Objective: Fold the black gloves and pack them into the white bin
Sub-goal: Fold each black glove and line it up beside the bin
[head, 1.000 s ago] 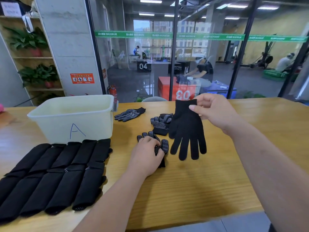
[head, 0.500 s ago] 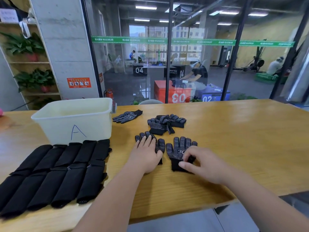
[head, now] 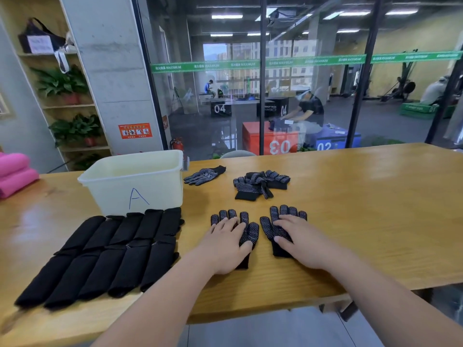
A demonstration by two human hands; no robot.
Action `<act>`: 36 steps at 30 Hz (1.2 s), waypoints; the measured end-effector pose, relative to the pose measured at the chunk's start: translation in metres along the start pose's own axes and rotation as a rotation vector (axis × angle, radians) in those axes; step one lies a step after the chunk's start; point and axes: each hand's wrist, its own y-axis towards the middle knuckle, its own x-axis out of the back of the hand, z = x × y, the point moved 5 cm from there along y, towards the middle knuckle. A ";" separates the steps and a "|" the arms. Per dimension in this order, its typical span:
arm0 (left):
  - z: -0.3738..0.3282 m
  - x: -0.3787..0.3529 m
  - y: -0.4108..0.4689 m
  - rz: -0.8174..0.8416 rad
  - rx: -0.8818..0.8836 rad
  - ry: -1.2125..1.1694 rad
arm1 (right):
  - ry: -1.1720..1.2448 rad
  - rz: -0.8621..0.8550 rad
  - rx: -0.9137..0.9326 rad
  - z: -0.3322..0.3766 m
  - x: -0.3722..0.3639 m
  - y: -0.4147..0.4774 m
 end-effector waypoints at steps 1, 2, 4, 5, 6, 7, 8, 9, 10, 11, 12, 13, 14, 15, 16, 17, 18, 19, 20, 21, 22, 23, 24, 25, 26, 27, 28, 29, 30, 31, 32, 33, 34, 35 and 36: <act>0.000 0.002 -0.002 -0.036 0.005 -0.020 | 0.026 0.010 0.008 0.001 0.001 0.001; 0.000 0.005 -0.002 -0.078 0.014 -0.030 | 0.048 -0.001 0.012 0.002 0.003 0.002; -0.002 0.009 0.002 -0.133 0.033 -0.025 | 0.055 -0.061 0.003 0.006 0.010 0.009; -0.003 0.010 0.006 -0.136 0.044 -0.020 | 0.039 -0.080 -0.009 0.008 0.012 0.014; -0.005 0.011 0.011 -0.129 0.058 -0.018 | 0.010 -0.084 -0.025 0.011 0.011 0.019; -0.006 0.011 0.016 -0.120 0.072 -0.018 | -0.033 -0.073 -0.043 0.014 0.008 0.024; -0.007 0.010 0.021 -0.110 0.088 -0.014 | -0.081 -0.051 -0.061 0.015 0.003 0.029; -0.006 0.007 0.026 -0.093 0.105 -0.003 | -0.122 -0.019 -0.084 0.015 -0.004 0.033; -0.005 0.003 0.031 -0.069 0.119 0.012 | -0.145 0.015 -0.113 0.014 -0.012 0.036; -0.004 -0.001 0.033 -0.047 0.129 0.025 | -0.151 0.038 -0.141 0.011 -0.019 0.039; -0.002 -0.005 0.036 -0.037 0.137 0.038 | -0.152 0.046 -0.161 0.008 -0.023 0.042; 0.000 -0.006 0.038 -0.037 0.142 0.051 | -0.157 0.045 -0.175 0.004 -0.025 0.046; 0.002 -0.007 0.038 -0.045 0.148 0.064 | -0.171 0.040 -0.181 0.002 -0.024 0.049; 0.003 -0.007 0.040 -0.055 0.154 0.077 | -0.183 0.038 -0.185 0.000 -0.023 0.051; 0.005 -0.007 0.041 -0.059 0.165 0.084 | -0.192 0.038 -0.186 -0.002 -0.022 0.053; 0.007 -0.007 0.042 -0.056 0.179 0.086 | -0.199 0.039 -0.190 -0.003 -0.022 0.054; 0.008 -0.006 0.043 -0.049 0.193 0.083 | -0.204 0.039 -0.192 -0.004 -0.021 0.055; 0.009 -0.006 0.044 -0.039 0.201 0.078 | -0.207 0.043 -0.195 -0.004 -0.021 0.055; 0.009 -0.006 0.045 -0.029 0.203 0.075 | -0.207 0.049 -0.194 -0.004 -0.021 0.055; 0.008 -0.005 0.045 -0.019 0.202 0.077 | -0.207 0.056 -0.191 -0.004 -0.022 0.054; 0.008 -0.005 0.044 -0.013 0.199 0.082 | -0.208 0.057 -0.185 -0.003 -0.022 0.052; 0.007 -0.005 0.042 -0.007 0.193 0.086 | -0.210 0.058 -0.178 -0.004 -0.023 0.050; 0.007 -0.005 0.040 -0.002 0.186 0.085 | -0.212 0.060 -0.168 -0.004 -0.024 0.048; 0.007 -0.007 0.037 0.003 0.179 0.083 | -0.214 0.064 -0.155 -0.004 -0.025 0.044; 0.008 -0.008 0.033 0.005 0.173 0.080 | -0.214 0.068 -0.141 -0.004 -0.026 0.040; 0.009 -0.010 0.028 0.002 0.168 0.077 | -0.212 0.072 -0.126 -0.004 -0.027 0.035; 0.010 -0.011 0.023 -0.006 0.163 0.073 | -0.209 0.074 -0.113 -0.003 -0.027 0.030; 0.010 -0.012 0.018 -0.015 0.160 0.071 | -0.206 0.075 -0.104 -0.001 -0.028 0.025; 0.010 -0.013 0.013 -0.023 0.158 0.067 | -0.202 0.074 -0.099 0.001 -0.028 0.021; 0.010 -0.013 0.010 -0.035 0.158 0.061 | -0.197 0.070 -0.098 0.003 -0.028 0.018; 0.009 -0.012 0.007 -0.052 0.160 0.046 | -0.189 0.062 -0.097 0.004 -0.029 0.017; 0.009 -0.010 0.005 -0.080 0.166 0.026 | -0.177 0.047 -0.092 0.006 -0.029 0.015; 0.008 -0.006 0.003 -0.129 0.172 0.007 | -0.158 0.019 -0.082 0.008 -0.027 0.014; 0.008 -0.001 0.002 -0.202 0.172 0.006 | -0.129 -0.030 -0.063 0.009 -0.024 0.013; 0.006 0.006 0.000 -0.295 0.161 0.020 | -0.092 -0.102 -0.034 0.011 -0.020 0.011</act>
